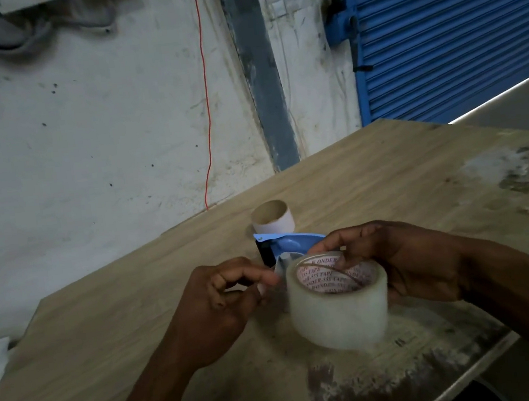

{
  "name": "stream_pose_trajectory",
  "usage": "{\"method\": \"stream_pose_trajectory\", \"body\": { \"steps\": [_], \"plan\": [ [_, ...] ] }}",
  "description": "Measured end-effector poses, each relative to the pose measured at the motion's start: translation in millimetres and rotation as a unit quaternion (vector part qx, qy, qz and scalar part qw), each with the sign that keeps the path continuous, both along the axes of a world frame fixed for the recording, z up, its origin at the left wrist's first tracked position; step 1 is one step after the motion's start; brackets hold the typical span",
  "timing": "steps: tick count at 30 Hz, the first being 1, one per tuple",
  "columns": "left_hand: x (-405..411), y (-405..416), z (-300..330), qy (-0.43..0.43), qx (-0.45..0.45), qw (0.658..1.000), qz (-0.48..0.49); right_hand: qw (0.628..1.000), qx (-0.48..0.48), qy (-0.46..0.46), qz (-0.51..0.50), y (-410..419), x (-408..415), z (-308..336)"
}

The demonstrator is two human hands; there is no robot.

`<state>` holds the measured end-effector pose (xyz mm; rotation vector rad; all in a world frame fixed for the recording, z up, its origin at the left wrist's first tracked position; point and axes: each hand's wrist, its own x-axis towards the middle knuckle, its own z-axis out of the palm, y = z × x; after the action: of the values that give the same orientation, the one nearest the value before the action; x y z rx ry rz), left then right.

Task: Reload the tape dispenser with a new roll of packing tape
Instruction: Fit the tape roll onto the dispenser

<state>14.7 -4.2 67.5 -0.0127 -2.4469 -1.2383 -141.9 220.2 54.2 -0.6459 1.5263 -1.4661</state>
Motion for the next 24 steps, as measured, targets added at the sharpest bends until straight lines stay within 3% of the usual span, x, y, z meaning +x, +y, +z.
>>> {"method": "stream_pose_trajectory", "body": {
  "steps": [6,13,17,20,24],
  "plan": [
    [-3.0,12.0,-16.3,0.054,0.061,0.99,0.112,1.0,0.004,-0.019,-0.018,-6.8,6.7,1.3],
    [1.2,12.9,-21.5,0.086,0.141,0.978,0.126,0.998,-0.034,-0.05,-0.02,-8.2,7.1,-4.1],
    [3.4,7.1,-19.1,0.039,0.207,0.973,0.093,0.998,-0.038,-0.045,-0.02,-5.5,7.3,-10.7],
    [3.9,5.3,-17.9,-0.014,0.191,0.979,0.065,0.999,-0.045,-0.026,-0.016,-2.7,5.7,-8.7],
    [-0.4,2.3,-14.7,0.005,0.151,0.984,0.092,0.999,-0.04,-0.016,0.003,0.9,2.7,-4.0]
  ]
}}
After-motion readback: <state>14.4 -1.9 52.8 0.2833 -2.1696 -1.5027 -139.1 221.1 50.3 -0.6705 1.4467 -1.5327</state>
